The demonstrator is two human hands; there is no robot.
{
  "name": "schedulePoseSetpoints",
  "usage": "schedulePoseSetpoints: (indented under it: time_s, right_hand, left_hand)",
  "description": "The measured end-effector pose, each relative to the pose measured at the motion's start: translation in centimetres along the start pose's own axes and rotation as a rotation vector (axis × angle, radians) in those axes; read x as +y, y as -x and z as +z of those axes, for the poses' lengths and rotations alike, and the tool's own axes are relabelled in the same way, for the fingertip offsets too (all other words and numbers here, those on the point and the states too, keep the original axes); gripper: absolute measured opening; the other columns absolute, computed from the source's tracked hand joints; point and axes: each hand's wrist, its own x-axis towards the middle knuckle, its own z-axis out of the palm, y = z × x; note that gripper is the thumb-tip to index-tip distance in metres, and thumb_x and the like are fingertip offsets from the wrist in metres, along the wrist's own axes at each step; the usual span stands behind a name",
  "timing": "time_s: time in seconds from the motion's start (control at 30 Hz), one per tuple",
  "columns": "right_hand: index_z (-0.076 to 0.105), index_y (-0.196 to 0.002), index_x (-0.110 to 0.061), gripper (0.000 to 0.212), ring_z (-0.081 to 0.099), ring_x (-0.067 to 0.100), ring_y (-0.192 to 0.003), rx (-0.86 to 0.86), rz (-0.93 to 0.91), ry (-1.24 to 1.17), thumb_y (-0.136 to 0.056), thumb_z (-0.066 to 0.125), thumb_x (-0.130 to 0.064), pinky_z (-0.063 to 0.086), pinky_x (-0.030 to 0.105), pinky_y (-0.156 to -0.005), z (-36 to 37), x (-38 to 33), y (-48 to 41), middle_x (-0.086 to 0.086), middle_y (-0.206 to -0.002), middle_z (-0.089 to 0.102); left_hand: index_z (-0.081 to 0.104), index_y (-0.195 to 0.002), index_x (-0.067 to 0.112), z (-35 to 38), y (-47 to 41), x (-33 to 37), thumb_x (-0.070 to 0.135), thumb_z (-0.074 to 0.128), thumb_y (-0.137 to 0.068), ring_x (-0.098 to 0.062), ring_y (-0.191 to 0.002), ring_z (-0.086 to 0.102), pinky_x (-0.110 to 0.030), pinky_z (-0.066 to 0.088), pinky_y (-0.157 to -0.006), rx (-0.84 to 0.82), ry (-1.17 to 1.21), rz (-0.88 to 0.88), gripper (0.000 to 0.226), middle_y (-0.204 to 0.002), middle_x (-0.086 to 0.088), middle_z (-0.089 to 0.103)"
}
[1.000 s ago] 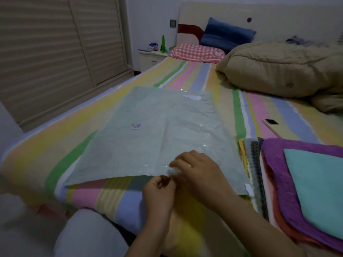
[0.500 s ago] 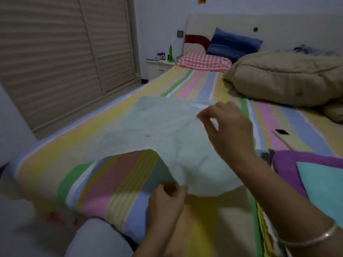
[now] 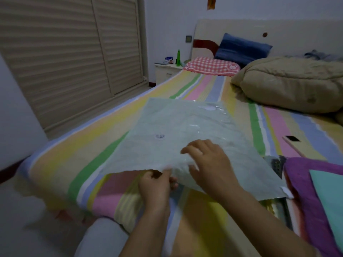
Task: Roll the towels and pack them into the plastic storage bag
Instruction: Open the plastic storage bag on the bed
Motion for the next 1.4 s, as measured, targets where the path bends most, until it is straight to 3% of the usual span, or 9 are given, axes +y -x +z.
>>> schedulePoseSetpoints:
  time_s: [0.13,0.23,0.37,0.57,0.77,0.93,1.13,1.27,1.4]
  right_hand:
    - [0.07,-0.077,-0.025,0.016,0.058,0.024,-0.073,-0.059,-0.194,0.007,-0.064,0.078,-0.021,0.045,0.032,-0.061,2.3,-1.3,-2.8,-0.004,-0.073,0.063]
    - [0.071,-0.072,-0.021,0.005,0.06,0.031,-0.072,0.075,0.028,-0.068,-0.07,0.076,-0.02,0.049,0.036,-0.057,1.5,-0.6,-6.6,0.001,-0.068,0.066]
    - [0.071,-0.088,-0.022,0.008,0.057,0.022,-0.092,0.273,0.35,-0.191,-0.087,0.065,-0.029,0.041,0.032,-0.067,-1.3,1.0,-10.8,-0.002,-0.087,0.068]
    - [0.068,-0.08,-0.02,0.005,0.057,0.022,-0.08,0.273,0.17,-0.127,-0.084,0.07,-0.021,0.044,0.032,-0.059,-0.4,-0.2,-8.8,-0.004,-0.078,0.066]
    - [0.069,-0.084,-0.022,0.002,0.058,0.023,-0.082,0.261,0.283,-0.179,-0.084,0.068,-0.02,0.038,0.03,-0.06,0.0,0.2,-8.0,-0.005,-0.079,0.064]
    - [0.068,-0.079,-0.022,0.006,0.059,0.025,-0.077,0.273,0.207,-0.139,-0.079,0.072,-0.018,0.037,0.03,-0.061,0.2,-1.7,-8.7,-0.005,-0.077,0.064]
    - [0.067,-0.104,-0.027,0.022,0.058,0.019,-0.087,0.045,0.136,-0.293,-0.082,0.07,-0.022,0.05,0.037,-0.074,1.2,-3.1,-5.9,-0.011,-0.088,0.066]
    - [0.037,-0.14,-0.032,0.067,0.051,0.01,-0.108,-0.194,0.16,-0.361,-0.082,0.07,-0.039,0.043,0.029,-0.09,-0.7,-2.2,-1.1,-0.015,-0.118,0.059]
    - [0.045,-0.135,-0.031,0.055,0.054,0.009,-0.104,-0.086,0.271,-0.281,-0.086,0.068,-0.03,0.045,0.027,-0.086,-4.7,1.8,4.7,-0.013,-0.114,0.06]
  left_hand:
    - [0.047,-0.05,0.01,-1.2,-1.2,-1.8,0.016,0.072,-0.081,-0.015,-0.044,0.059,-0.034,0.051,-0.049,0.075,-0.349,0.245,0.04,-0.048,-0.007,0.058]
    - [0.048,-0.052,0.013,-3.4,-2.4,-4.2,0.038,0.068,-0.072,-0.03,-0.053,0.061,-0.043,0.05,-0.054,0.114,-0.605,0.317,0.038,-0.049,-0.005,0.061]
    - [0.054,-0.063,0.019,-3.9,-2.9,-4.4,0.031,0.067,-0.079,-0.03,-0.077,0.064,-0.037,0.049,-0.065,0.081,-0.765,0.262,0.024,-0.07,-0.005,0.069]
    - [0.057,-0.088,0.022,-3.0,-2.4,3.2,0.057,0.069,-0.074,-0.014,-0.08,0.058,-0.028,0.043,-0.07,0.139,-0.477,0.322,0.04,-0.083,0.01,0.061]
    - [0.055,-0.061,0.014,-5.3,-5.6,4.2,0.029,0.067,-0.083,-0.026,-0.066,0.057,-0.031,0.033,-0.052,0.39,-0.465,0.443,0.029,-0.06,0.002,0.058]
    - [0.057,-0.066,0.013,-7.4,-6.6,-0.8,0.024,0.065,-0.082,-0.038,-0.078,0.062,-0.036,0.041,-0.061,0.405,-0.647,0.373,0.021,-0.076,-0.014,0.068]
    - [0.049,-0.072,0.009,-8.2,-4.5,-0.7,0.02,0.071,-0.082,-0.033,-0.07,0.058,-0.032,0.033,-0.064,0.479,-0.374,0.347,0.027,-0.063,-0.004,0.056]
    - [0.041,-0.058,0.014,-4.3,2.1,-1.5,0.018,0.071,-0.084,-0.014,-0.05,0.042,-0.029,0.031,-0.053,0.253,-0.313,0.547,0.04,-0.05,0.001,0.042]
    - [0.037,-0.059,0.02,1.9,8.7,-2.4,0.033,0.061,-0.079,-0.01,-0.047,0.038,-0.026,0.035,-0.049,-0.104,-0.259,0.671,0.034,-0.053,0.004,0.042]
